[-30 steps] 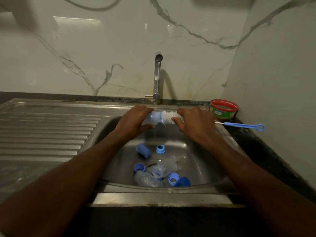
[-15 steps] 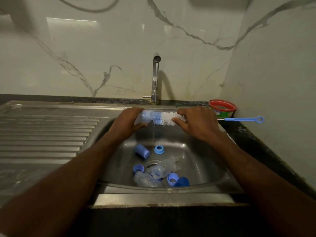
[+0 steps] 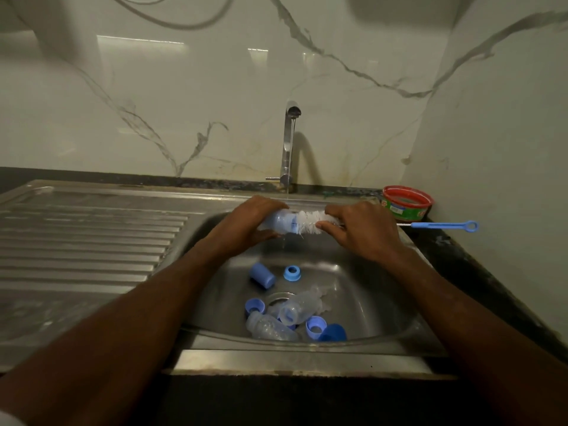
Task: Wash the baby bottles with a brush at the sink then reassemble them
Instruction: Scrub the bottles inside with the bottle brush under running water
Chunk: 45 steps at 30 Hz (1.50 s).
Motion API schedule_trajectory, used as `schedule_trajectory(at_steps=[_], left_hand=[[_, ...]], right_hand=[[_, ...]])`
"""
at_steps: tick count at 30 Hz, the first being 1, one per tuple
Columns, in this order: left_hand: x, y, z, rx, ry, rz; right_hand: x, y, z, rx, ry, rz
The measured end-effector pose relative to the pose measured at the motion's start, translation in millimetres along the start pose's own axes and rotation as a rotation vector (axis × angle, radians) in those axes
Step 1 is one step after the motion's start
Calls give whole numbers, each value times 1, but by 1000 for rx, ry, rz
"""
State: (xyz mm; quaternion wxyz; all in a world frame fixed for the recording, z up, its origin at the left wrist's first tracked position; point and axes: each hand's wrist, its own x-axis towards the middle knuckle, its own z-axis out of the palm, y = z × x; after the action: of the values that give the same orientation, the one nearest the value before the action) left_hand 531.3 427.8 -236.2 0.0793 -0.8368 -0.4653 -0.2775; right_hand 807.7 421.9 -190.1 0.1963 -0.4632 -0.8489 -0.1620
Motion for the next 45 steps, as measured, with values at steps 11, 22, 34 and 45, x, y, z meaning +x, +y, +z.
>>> schedule_trajectory(at_steps=[11, 22, 34, 45], left_hand=[[-7, -11, 0, -31, 2, -62], [-4, -12, -4, -16, 181, -164], [-4, -2, 5, 65, -102, -202], [-4, 9, 27, -149, -138, -253]], right_hand=[[-1, 4, 2, -5, -62, -47], [1, 16, -5, 11, 15, -46], [1, 2, -3, -88, -79, -99], [2, -10, 3, -74, 30, -3]])
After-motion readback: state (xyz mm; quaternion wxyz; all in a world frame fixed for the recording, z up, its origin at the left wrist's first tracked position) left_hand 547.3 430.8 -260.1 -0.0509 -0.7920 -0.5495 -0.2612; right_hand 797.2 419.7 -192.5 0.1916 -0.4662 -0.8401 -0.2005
